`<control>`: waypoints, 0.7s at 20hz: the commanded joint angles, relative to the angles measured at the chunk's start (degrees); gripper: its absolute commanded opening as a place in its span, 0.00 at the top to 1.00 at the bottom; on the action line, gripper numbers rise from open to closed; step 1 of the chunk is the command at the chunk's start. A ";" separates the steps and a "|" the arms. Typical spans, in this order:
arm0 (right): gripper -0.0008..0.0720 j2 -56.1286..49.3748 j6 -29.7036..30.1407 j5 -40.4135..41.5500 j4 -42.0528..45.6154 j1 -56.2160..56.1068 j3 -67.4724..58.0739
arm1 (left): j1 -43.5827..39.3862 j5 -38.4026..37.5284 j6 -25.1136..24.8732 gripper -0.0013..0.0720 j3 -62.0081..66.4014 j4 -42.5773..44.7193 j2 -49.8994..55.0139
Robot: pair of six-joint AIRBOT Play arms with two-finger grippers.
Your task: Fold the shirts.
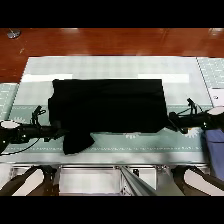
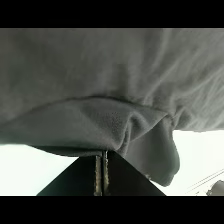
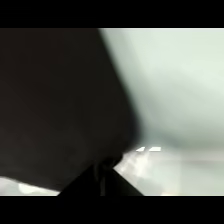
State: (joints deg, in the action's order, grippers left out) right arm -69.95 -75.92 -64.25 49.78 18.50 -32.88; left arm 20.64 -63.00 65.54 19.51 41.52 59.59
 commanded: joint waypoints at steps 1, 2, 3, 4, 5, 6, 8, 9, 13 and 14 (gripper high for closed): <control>0.95 -2.14 2.14 -2.97 -1.01 -1.55 -6.34 | 1.57 -2.27 0.04 0.94 4.57 -0.04 0.00; 0.95 -2.14 2.10 -3.67 -0.72 -1.01 -8.87 | 2.36 -3.02 0.07 0.94 7.34 -0.04 0.00; 0.95 -2.14 1.90 -3.82 -0.55 -0.52 -11.65 | 2.97 -3.08 0.26 0.94 10.47 -0.22 0.02; 0.95 -2.29 1.44 -3.63 -0.31 -0.28 -14.27 | 3.02 -2.60 0.31 0.94 13.33 -0.44 0.13; 0.95 -3.06 1.05 -3.65 -0.33 -0.28 -17.20 | 2.67 -1.44 0.74 0.94 16.06 -0.87 0.57; 0.95 -4.31 1.14 -3.61 -0.87 -0.74 -19.82 | 1.97 0.07 1.84 0.94 18.95 -0.90 1.66; 0.95 -7.76 2.25 -2.23 -1.36 -2.97 -25.00 | -0.59 3.37 1.86 0.94 24.74 -1.09 5.95; 0.95 -9.84 1.79 -0.72 -1.36 -4.09 -27.50 | -2.08 4.61 2.29 0.94 28.09 -1.09 9.01; 0.95 -18.80 -1.86 1.62 -2.60 -5.11 -36.74 | -4.28 5.33 5.79 0.94 41.27 -1.07 22.12; 0.95 -20.92 -1.88 1.60 -3.41 -5.11 -38.97 | -4.52 5.33 6.58 0.94 43.89 -1.05 24.87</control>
State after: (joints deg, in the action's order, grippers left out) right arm -85.17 -76.18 -64.10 47.94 14.02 -65.34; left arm 17.41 -58.85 69.65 55.09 40.51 76.73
